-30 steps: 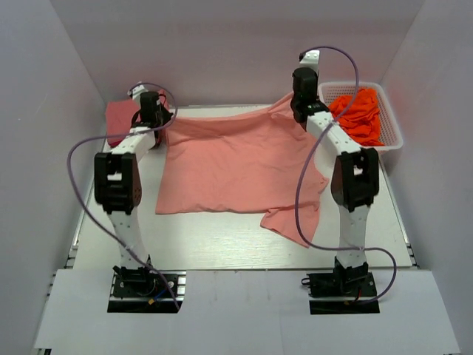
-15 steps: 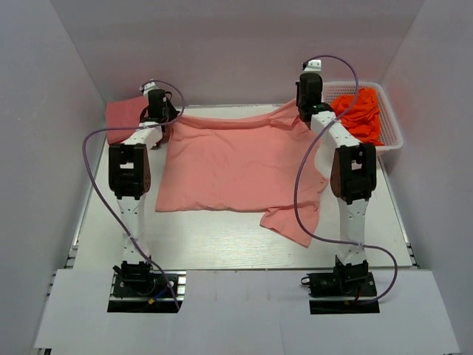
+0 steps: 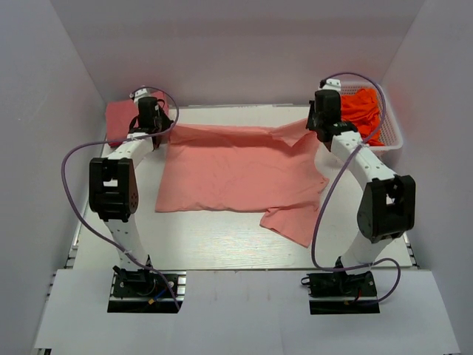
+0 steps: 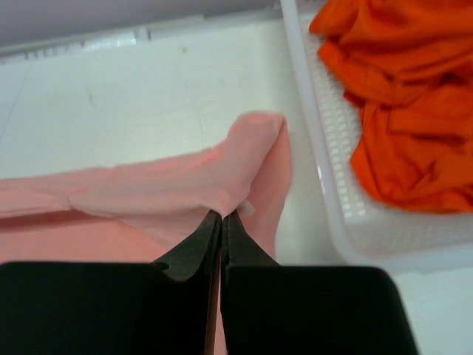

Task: Fold and stack the t-shirts
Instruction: Grap the side of the flattened tshirt furthest away from the robot with both arms, then fold the flattened tshirt in 1/3 of the way

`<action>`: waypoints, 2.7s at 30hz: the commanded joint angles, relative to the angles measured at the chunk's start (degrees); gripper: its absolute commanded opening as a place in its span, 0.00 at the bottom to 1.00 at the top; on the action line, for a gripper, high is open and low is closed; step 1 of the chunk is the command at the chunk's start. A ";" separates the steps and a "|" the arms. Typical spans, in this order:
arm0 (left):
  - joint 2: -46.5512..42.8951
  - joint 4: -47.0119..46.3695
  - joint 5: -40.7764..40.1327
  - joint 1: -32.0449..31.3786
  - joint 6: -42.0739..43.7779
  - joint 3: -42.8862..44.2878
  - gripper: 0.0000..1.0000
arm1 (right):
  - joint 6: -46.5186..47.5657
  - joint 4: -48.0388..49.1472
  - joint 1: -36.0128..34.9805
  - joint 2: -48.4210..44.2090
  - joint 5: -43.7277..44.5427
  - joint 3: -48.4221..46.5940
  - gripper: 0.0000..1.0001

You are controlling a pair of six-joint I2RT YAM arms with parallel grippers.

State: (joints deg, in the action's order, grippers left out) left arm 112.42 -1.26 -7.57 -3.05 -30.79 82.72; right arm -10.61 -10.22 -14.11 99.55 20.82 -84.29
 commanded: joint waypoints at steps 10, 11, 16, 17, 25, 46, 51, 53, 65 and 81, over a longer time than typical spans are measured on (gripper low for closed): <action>-5.02 9.95 -7.44 0.41 -2.51 -6.69 0.05 | -13.73 -7.79 0.05 -7.61 -4.64 19.85 0.04; -5.02 11.18 -7.46 0.41 -2.52 -6.69 0.19 | -14.43 -8.23 0.22 -7.18 -3.86 19.87 0.18; -4.40 19.87 -8.77 0.41 -4.28 -3.71 0.86 | -16.20 -15.52 -0.04 -6.12 1.41 17.32 0.65; -4.93 21.02 -8.77 0.41 -4.89 -2.57 0.95 | -16.20 -17.10 0.05 -6.21 2.11 16.45 0.68; -10.20 18.34 -0.20 -0.73 -0.78 -0.11 0.99 | -9.17 -8.96 -0.39 -11.74 -8.83 16.18 0.90; 13.61 12.76 7.58 -1.35 3.37 8.78 0.99 | -14.26 7.84 2.59 30.26 -11.95 -16.25 0.90; 13.35 13.91 2.75 -0.73 2.84 6.41 0.99 | -15.93 9.08 4.35 32.81 -10.80 -15.55 0.90; 12.21 14.70 3.44 -0.73 2.84 6.40 0.99 | -14.80 8.55 4.62 33.87 -12.02 -16.43 0.90; 9.14 16.09 16.62 -2.05 7.06 18.60 0.99 | 10.34 2.14 -2.50 21.59 -21.18 -21.89 0.90; -28.98 24.37 3.03 -2.05 -3.74 -17.40 0.99 | -1.25 -22.74 -10.76 2.49 -7.64 2.90 0.90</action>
State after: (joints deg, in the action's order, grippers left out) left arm 88.90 21.47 1.30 -5.02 -29.50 69.56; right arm -7.22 -26.24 -24.67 102.08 9.69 -83.31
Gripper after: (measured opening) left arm 0.994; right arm 0.901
